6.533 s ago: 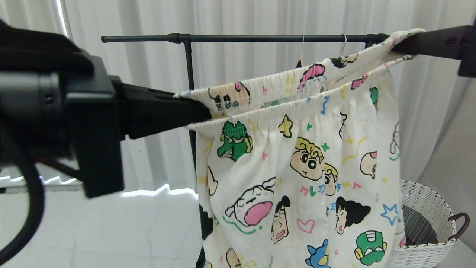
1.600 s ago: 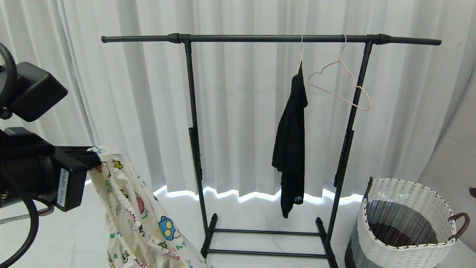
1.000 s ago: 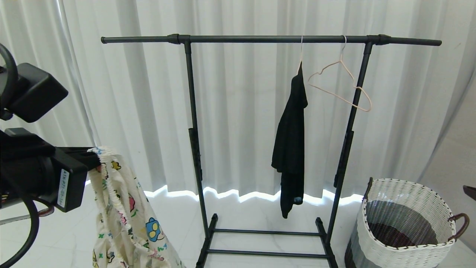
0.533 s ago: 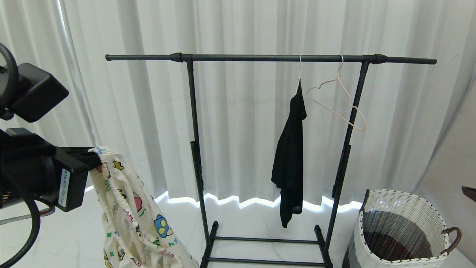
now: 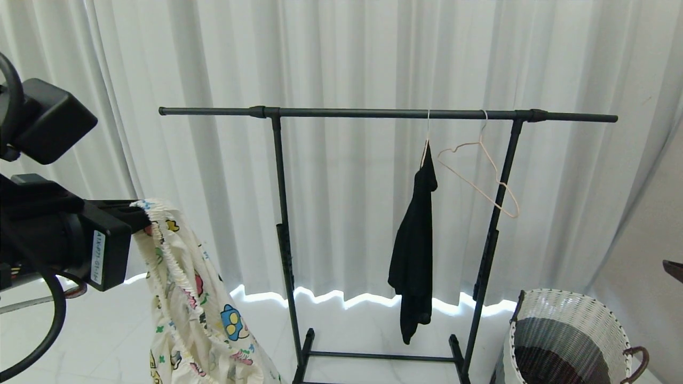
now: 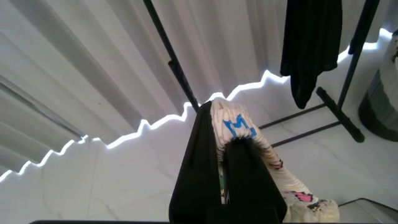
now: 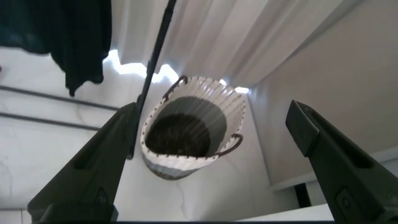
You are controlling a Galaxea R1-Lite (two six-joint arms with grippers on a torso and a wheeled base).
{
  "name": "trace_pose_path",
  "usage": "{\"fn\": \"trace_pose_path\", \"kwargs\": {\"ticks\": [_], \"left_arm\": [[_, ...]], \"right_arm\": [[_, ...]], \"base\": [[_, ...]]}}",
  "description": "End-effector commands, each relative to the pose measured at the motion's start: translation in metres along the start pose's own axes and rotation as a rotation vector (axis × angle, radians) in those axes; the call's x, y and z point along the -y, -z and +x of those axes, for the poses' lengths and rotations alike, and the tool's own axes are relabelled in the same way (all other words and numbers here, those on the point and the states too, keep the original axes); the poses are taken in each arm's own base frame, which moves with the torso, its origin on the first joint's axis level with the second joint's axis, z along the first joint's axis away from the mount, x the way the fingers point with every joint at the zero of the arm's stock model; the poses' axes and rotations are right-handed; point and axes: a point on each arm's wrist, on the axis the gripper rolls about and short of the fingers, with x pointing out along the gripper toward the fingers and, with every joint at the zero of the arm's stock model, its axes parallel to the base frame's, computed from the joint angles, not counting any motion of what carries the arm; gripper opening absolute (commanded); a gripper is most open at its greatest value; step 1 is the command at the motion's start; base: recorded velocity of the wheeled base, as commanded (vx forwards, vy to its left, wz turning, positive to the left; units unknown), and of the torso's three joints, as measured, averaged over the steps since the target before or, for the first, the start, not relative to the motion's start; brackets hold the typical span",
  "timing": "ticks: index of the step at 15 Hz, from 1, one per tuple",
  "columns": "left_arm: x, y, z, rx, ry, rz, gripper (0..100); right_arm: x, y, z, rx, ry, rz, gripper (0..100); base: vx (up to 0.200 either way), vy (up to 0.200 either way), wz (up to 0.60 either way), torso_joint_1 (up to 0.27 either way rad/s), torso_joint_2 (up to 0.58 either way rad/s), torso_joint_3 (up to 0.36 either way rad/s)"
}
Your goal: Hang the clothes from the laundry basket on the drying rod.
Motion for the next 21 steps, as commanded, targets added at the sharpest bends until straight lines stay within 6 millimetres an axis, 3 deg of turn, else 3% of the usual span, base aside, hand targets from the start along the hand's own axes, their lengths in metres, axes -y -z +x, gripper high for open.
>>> {"fn": "trace_pose_path", "kwargs": {"ticks": [1, 12, 14, 21], "left_arm": [[0.000, 0.000, 0.000, -0.001, 0.000, 0.000, 0], [0.000, -0.001, 0.000, 0.001, -0.004, 0.001, 0], [0.000, -0.001, 0.000, 0.001, -0.005, 0.001, 0], [0.000, 0.000, 0.001, -0.005, -0.004, 0.016, 0]], "right_arm": [[0.000, 0.000, 0.001, 0.002, -0.006, -0.001, 100], [-0.002, -0.004, 0.000, 0.072, -0.106, 0.017, 100], [0.000, -0.011, 0.002, 0.163, -0.203, 0.057, 100], [0.002, -0.013, 0.009, 0.163, -0.212, 0.066, 100]], "base": [[0.000, 0.000, 0.00, 0.217, -0.50, -0.271], [0.000, 0.000, 0.00, 0.205, -0.44, -0.238], [0.200, 0.000, 0.00, 0.024, -0.04, -0.019], [0.200, 0.000, 0.00, 0.009, 0.00, -0.002]]}}
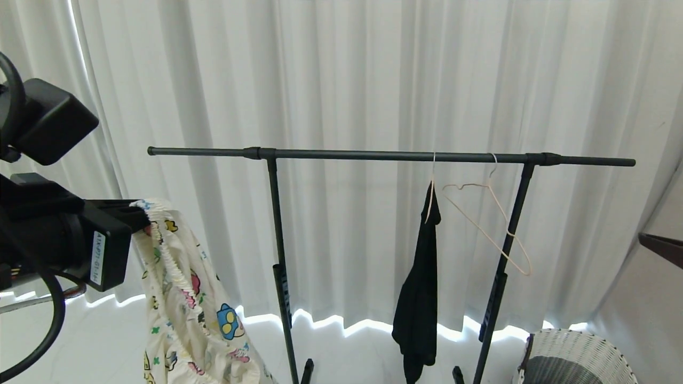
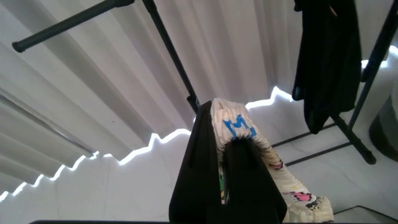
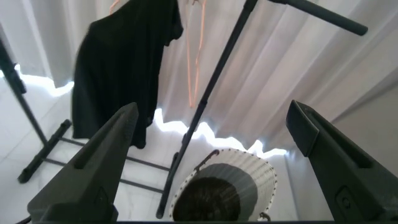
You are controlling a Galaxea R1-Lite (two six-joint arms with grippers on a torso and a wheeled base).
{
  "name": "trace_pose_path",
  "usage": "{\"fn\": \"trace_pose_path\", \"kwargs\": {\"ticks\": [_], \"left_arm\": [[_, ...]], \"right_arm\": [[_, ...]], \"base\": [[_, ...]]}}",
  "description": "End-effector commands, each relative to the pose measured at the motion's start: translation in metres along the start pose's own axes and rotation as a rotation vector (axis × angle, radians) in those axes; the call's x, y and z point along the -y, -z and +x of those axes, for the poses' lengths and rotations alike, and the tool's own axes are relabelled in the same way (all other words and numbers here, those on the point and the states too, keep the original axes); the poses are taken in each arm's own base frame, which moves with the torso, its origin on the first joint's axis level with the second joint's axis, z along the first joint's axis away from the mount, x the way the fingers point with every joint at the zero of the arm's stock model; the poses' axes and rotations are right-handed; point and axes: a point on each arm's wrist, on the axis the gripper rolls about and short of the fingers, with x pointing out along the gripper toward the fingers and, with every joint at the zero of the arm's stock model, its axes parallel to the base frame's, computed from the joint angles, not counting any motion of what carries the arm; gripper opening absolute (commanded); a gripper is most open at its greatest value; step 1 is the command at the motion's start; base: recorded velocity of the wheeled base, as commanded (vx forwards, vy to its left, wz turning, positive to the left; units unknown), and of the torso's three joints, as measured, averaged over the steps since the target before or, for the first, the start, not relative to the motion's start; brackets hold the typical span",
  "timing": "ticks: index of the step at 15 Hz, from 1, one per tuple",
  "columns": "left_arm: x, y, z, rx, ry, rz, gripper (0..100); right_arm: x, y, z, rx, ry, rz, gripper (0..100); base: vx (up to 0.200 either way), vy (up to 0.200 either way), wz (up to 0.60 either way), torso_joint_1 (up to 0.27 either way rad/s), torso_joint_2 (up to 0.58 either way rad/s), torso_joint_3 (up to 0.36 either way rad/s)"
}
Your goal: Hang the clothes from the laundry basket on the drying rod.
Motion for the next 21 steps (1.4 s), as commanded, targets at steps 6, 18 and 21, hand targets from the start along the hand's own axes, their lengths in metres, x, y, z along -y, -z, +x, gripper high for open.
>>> {"fn": "trace_pose_path", "kwargs": {"ticks": [6, 18, 21], "left_arm": [[0.000, 0.000, 0.001, -0.002, 0.001, 0.001, 0], [0.001, 0.003, 0.000, -0.007, 0.002, 0.002, 0], [0.000, -0.001, -0.001, 0.027, -0.007, -0.002, 0]], "right_arm": [[0.000, 0.002, 0.003, -0.015, -0.004, 0.003, 100], [-0.005, 0.040, 0.050, -0.206, -0.027, 0.197, 100], [0.000, 0.056, 0.080, -0.267, -0.009, 0.217, 100]], "base": [[0.200, 0.000, 0.00, 0.004, 0.00, 0.000], [0.150, 0.000, 0.00, 0.004, 0.00, 0.001], [0.000, 0.000, 0.00, 0.000, 0.00, 0.000]]}}
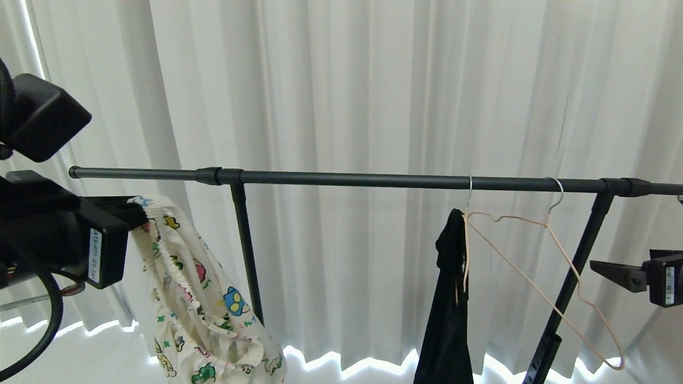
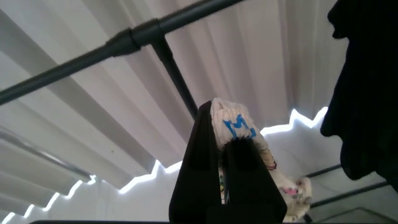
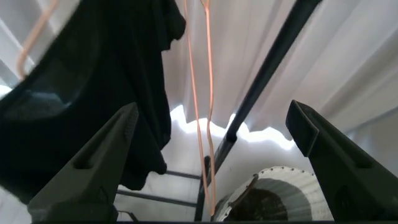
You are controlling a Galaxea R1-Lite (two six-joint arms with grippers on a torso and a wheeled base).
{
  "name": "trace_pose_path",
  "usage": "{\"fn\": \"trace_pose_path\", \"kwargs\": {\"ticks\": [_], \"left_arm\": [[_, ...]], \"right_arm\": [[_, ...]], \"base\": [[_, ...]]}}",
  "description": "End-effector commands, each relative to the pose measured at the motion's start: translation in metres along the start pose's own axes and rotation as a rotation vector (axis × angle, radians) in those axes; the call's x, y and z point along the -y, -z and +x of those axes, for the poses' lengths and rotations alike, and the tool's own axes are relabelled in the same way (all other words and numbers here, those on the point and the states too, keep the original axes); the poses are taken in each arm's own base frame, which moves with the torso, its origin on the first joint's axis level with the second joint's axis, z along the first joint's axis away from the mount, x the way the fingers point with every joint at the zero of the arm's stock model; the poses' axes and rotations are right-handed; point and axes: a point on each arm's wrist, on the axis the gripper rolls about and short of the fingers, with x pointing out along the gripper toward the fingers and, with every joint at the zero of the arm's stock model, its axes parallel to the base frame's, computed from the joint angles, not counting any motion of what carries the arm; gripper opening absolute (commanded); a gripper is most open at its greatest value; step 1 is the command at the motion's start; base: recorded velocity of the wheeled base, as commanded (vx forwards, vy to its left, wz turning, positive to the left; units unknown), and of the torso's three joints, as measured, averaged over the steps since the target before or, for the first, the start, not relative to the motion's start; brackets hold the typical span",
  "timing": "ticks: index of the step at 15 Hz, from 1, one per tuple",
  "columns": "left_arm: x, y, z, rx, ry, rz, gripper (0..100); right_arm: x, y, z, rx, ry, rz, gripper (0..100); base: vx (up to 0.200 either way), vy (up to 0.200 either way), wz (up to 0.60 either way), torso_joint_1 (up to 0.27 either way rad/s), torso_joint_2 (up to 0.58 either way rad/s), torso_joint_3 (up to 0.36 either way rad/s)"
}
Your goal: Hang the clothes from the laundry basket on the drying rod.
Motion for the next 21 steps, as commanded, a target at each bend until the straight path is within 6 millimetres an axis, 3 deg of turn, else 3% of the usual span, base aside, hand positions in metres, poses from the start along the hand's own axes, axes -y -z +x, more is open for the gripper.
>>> {"fn": "trace_pose_path", "kwargs": {"ticks": [1, 3, 6, 18, 19, 21], "left_arm": [[0.000, -0.002, 0.000, 0.021, -0.007, 0.008, 0], [-0.001, -0.003, 0.001, 0.049, -0.017, 0.043, 0], [0.000, -0.001, 0.004, 0.081, -0.027, 0.044, 0], [-0.001, -0.003, 0.003, 0.102, -0.056, 0.037, 0], [-0.001, -0.003, 0.004, 0.100, -0.055, 0.038, 0], [-0.001, -0.003, 0.004, 0.100, -0.055, 0.038, 0]], "right_arm": [[0.009, 0.010, 0.037, -0.094, 0.021, 0.025, 100], [0.016, 0.014, 0.069, -0.122, 0.037, 0.031, 100], [0.018, 0.026, 0.099, -0.195, 0.036, 0.036, 100], [0.021, 0.041, 0.135, -0.292, 0.027, 0.049, 100], [0.021, 0.040, 0.135, -0.291, 0.025, 0.049, 0], [0.021, 0.040, 0.136, -0.288, 0.024, 0.049, 0]], "base": [[0.000, 0.000, 0.00, 0.000, 0.00, 0.000], [0.000, 0.000, 0.00, 0.000, 0.00, 0.000], [0.000, 0.000, 0.00, 0.000, 0.00, 0.000], [0.000, 0.000, 0.00, 0.000, 0.00, 0.000], [0.000, 0.000, 0.00, 0.000, 0.00, 0.000], [0.000, 0.000, 0.00, 0.000, 0.00, 0.000]]}}
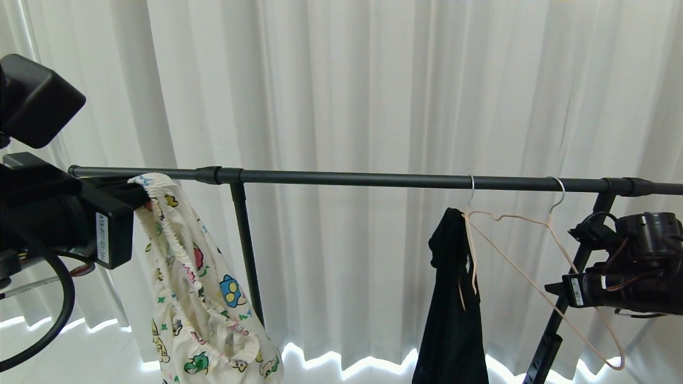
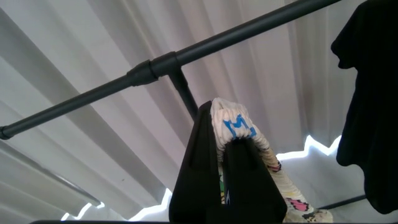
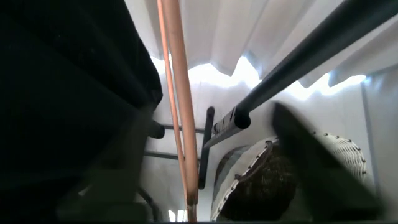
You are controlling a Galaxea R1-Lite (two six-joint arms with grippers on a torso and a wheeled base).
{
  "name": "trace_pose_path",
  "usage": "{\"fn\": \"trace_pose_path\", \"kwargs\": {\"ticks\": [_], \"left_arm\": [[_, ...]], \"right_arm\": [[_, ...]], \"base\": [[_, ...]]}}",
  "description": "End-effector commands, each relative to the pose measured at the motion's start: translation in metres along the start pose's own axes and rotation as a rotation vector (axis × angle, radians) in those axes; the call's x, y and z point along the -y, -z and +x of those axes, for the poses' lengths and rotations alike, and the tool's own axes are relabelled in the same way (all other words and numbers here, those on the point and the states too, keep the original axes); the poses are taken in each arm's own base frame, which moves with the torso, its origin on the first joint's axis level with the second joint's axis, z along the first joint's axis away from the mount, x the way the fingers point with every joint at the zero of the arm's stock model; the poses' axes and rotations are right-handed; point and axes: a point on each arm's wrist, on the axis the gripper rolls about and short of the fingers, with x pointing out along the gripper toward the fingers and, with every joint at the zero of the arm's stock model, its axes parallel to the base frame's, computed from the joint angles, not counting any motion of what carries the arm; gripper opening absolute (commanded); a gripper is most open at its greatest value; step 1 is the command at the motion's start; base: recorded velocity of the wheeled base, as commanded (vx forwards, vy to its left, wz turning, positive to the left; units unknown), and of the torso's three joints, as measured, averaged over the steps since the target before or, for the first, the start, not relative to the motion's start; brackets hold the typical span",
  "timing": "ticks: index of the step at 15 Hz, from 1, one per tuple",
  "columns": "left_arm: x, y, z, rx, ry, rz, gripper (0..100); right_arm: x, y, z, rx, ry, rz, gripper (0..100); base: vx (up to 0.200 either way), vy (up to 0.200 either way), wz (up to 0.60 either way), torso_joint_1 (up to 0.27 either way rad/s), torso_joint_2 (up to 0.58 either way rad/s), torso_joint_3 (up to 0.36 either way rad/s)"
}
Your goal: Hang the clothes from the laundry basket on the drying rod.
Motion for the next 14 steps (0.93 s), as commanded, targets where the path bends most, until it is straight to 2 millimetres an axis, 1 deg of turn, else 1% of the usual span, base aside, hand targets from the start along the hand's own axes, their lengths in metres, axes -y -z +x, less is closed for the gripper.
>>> {"fn": "trace_pose_path", "kwargs": {"ticks": [1, 6, 11, 13, 14], "left_arm": [[0.000, 0.000, 0.000, -0.002, -0.001, 0.000, 0], [0.000, 0.000, 0.001, -0.003, 0.001, 0.000, 0], [0.001, 0.002, 0.000, -0.003, 0.003, 0.001, 0], [0.001, 0.003, -0.002, -0.001, 0.002, 0.008, 0], [0.000, 0.002, -0.004, 0.005, 0.000, 0.021, 0]], "right_arm": [[0.000, -0.001, 0.000, 0.003, -0.001, -0.001, 0], [0.000, -0.007, -0.002, 0.029, -0.004, -0.003, 0], [-0.002, -0.016, -0.025, 0.110, -0.002, -0.004, 0], [-0.003, -0.018, -0.037, 0.145, 0.001, 0.005, 0], [-0.004, -0.016, -0.046, 0.161, 0.001, 0.009, 0]], "base": [[0.000, 0.000, 0.00, 0.000, 0.00, 0.000], [0.000, 0.000, 0.00, 0.000, 0.00, 0.000], [0.000, 0.000, 0.00, 0.000, 0.00, 0.000], [0.000, 0.000, 0.00, 0.000, 0.00, 0.000], [0.000, 0.000, 0.00, 0.000, 0.00, 0.000]]}}
